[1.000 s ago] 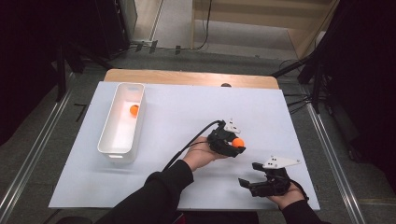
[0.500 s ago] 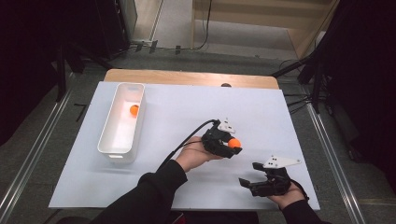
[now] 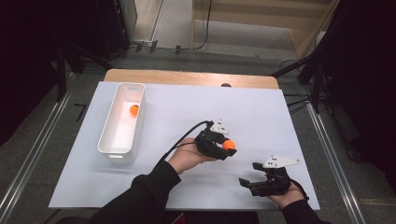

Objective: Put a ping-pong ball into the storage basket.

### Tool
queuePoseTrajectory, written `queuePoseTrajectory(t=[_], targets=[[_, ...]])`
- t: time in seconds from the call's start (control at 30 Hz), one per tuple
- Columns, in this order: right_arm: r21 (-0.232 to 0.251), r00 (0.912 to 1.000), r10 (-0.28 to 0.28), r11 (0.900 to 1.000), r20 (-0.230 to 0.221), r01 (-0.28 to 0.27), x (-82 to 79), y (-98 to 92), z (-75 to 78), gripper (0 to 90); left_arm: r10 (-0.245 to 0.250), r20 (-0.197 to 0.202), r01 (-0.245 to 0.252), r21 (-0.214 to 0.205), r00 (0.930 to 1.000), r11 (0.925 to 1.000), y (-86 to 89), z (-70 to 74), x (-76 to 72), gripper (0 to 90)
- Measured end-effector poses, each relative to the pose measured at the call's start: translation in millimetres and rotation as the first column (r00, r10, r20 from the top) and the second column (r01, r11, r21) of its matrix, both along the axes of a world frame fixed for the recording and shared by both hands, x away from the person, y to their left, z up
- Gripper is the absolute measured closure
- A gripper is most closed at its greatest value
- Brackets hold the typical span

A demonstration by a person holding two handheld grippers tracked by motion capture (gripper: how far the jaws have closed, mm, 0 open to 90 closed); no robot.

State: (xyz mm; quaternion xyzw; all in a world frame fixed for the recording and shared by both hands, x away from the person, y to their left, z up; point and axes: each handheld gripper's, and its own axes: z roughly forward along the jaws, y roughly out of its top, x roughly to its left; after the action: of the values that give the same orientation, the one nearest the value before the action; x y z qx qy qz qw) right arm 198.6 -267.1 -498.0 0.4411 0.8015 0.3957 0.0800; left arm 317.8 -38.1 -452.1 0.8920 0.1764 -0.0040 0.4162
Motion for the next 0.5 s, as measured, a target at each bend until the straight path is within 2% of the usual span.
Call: queuePoseTrajectory(t=[0.17,0.33,0.47,0.5], targets=[[-0.002,1.0,0.0,1.0,0.003,0.0,-0.1,0.1,0.3,12.9,0.024,0.011,-0.024,-0.001,0.9997,0.9997,4.0,3.5,0.5,50.2],[0.002,1.0,-0.004,1.0,0.001,0.004,0.0,-0.1,0.1,12.9,0.027,0.022,-0.027,-0.002,0.9994,0.9996,10.1,7.2,0.3,50.1],[0.002,1.0,-0.008,1.0,-0.002,0.008,-0.4,-0.2,0.3,12.9,0.043,0.011,-0.043,-0.016,0.999,0.9989,14.1,8.1,-1.1,50.1],[0.002,1.0,-0.008,1.0,-0.001,0.008,-0.3,-0.3,0.2,12.9,0.037,0.016,-0.037,-0.008,0.9992,0.9993,15.4,8.9,-0.8,50.1]])
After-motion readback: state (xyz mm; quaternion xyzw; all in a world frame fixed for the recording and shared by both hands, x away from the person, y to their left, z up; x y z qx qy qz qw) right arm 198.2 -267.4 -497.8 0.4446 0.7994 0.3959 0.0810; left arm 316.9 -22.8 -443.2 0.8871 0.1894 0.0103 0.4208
